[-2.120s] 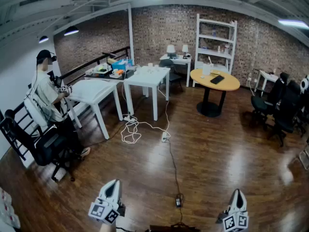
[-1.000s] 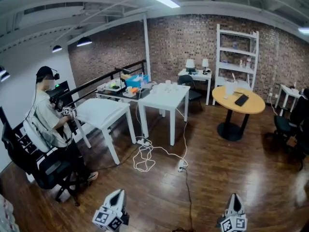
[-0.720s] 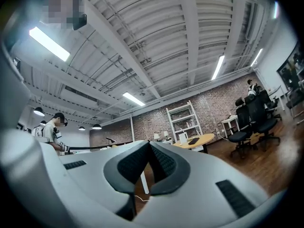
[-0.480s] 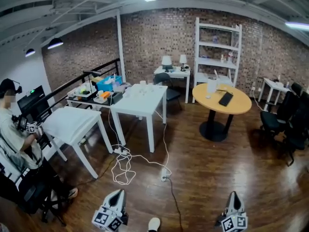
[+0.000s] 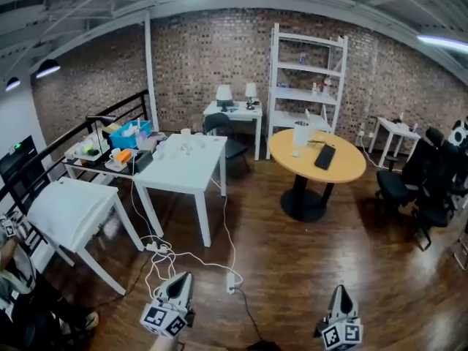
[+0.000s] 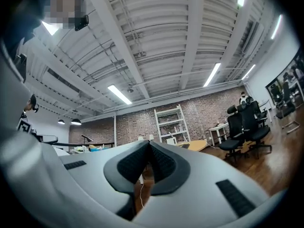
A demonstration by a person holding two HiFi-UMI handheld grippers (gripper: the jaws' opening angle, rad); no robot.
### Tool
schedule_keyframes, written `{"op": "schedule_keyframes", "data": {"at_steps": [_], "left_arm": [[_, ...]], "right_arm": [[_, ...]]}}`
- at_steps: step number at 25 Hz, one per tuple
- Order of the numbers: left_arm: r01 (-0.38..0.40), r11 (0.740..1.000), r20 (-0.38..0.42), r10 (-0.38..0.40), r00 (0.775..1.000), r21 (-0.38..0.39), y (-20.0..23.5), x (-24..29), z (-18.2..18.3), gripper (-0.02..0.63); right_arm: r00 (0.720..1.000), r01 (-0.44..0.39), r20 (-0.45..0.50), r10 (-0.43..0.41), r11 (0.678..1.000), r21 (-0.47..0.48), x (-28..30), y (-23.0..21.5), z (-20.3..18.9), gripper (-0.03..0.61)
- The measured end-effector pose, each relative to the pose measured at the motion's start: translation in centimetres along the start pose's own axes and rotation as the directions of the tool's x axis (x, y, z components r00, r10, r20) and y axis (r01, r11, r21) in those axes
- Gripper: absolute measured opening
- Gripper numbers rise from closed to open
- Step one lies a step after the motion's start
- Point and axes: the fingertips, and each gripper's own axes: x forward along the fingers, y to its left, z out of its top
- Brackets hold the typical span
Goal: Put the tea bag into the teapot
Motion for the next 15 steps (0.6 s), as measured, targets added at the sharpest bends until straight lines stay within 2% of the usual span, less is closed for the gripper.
{"op": "schedule_keyframes", "data": {"at_steps": [2,6,10,15], "left_arm": [[0.048,0.999,-0.020,-0.048,0.999,-0.017,-0.2,4.5,-1.4,0.000],[0.113,0.994,-0.034,-0.113,0.993,-0.004,-0.9,13.9,-2.6,0.000],[0.107,0.994,0.005,-0.107,0.994,-0.017,-0.3,24.1,-3.5,0.000],[0.118,0.993,-0.001,-0.118,0.993,-0.012,-1.2,37.5,-5.9,0.000]], "right_arm": [[1.000,-0.008,-0.003,0.008,1.000,-0.015,3.2,0.2,-0.7,0.005],[1.000,-0.023,-0.007,0.023,0.999,-0.033,10.8,-0.7,-2.2,0.005],[0.999,-0.045,0.017,0.046,0.998,-0.049,19.7,-4.0,-2.8,0.005],[0.998,-0.065,0.017,0.066,0.996,-0.053,29.9,-10.6,-2.8,0.005]]}}
